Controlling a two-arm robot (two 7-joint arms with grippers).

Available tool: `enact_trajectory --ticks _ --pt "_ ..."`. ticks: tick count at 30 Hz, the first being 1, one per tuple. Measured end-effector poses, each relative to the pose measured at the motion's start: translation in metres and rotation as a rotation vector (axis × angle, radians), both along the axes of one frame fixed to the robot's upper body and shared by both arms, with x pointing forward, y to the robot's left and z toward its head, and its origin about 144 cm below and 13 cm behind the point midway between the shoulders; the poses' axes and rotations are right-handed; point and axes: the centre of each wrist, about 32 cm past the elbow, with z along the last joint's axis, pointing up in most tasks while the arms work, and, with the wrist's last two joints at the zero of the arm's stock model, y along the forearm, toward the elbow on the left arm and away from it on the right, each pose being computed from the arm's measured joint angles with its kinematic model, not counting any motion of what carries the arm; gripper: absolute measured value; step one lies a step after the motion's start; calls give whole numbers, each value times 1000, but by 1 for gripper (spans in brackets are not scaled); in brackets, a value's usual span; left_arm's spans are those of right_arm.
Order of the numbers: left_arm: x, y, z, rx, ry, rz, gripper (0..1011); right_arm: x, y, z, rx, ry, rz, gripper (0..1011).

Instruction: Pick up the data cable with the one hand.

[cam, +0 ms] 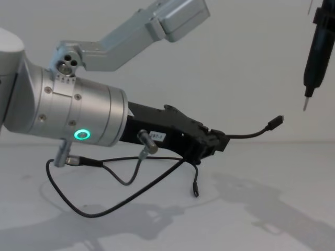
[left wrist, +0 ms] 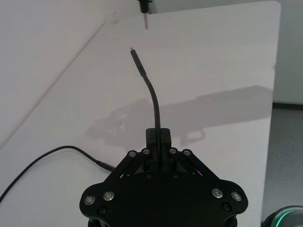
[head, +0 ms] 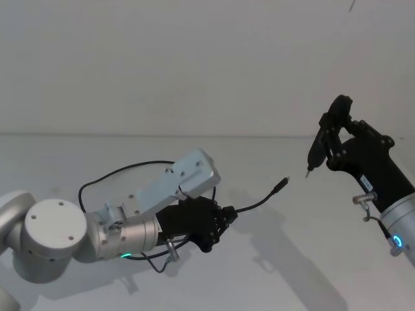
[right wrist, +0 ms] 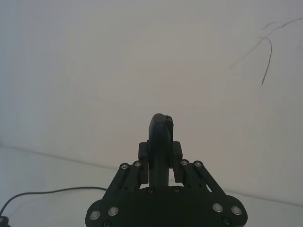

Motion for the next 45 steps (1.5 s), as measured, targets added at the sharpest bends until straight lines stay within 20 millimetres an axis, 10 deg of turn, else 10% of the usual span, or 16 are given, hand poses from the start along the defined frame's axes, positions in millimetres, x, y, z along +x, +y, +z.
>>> enact_trajectory --ticks 45 --pt "-3 13 7 14 -35 -42 42 17 0 -1 52 41 98 279"
